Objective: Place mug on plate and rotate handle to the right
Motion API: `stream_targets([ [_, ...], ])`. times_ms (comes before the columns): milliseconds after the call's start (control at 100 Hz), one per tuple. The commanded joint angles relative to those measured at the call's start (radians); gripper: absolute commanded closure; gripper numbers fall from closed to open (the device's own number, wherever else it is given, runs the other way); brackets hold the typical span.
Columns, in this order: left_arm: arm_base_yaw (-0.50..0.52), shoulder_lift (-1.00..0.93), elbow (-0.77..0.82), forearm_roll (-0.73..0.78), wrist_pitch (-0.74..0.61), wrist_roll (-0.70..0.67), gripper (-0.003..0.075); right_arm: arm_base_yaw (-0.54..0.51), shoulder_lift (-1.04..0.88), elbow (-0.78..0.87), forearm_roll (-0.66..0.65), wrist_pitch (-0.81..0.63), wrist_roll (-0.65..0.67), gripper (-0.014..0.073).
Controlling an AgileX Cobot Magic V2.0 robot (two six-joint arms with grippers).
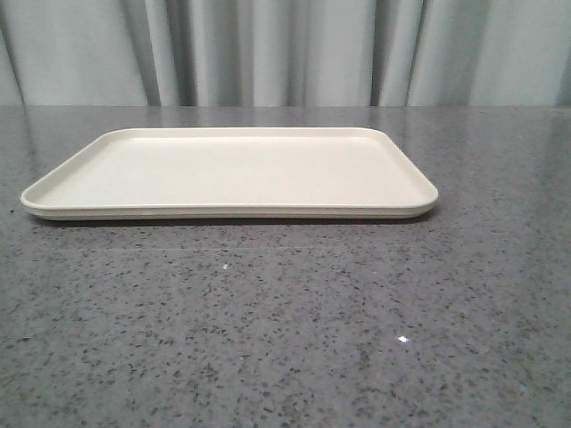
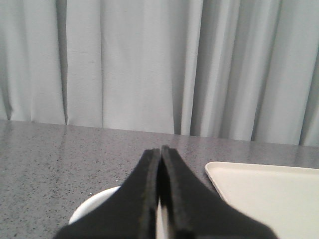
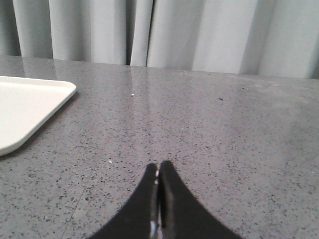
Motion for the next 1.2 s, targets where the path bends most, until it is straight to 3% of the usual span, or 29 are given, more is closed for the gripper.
stream_targets([
  [0, 0.0, -0.03, 0.011, -0.007, -0.084, -0.008, 0.0741, -0.006, 0.002, -0.001, 0.0, -0.086, -0.006, 0.0711],
  [260, 0.0, -0.03, 0.005, -0.019, -0.092, -0.009, 0.074, -0.006, 0.002, -0.001, 0.047, -0.148, -0.003, 0.0711],
  [450, 0.0, -0.03, -0.033, -0.069, -0.079, -0.011, 0.074, -0.006, 0.002, -0.009, 0.151, -0.196, 0.004, 0.0711],
  [790, 0.0, -0.03, -0.172, -0.069, 0.076, -0.011, 0.0741, -0.006, 0.035, -0.107, 0.161, -0.14, 0.004, 0.0711],
  [1190, 0.0, -0.001, -0.338, -0.071, 0.186, -0.011, 0.0741, -0.006, 0.113, -0.335, 0.161, -0.061, 0.004, 0.0711],
])
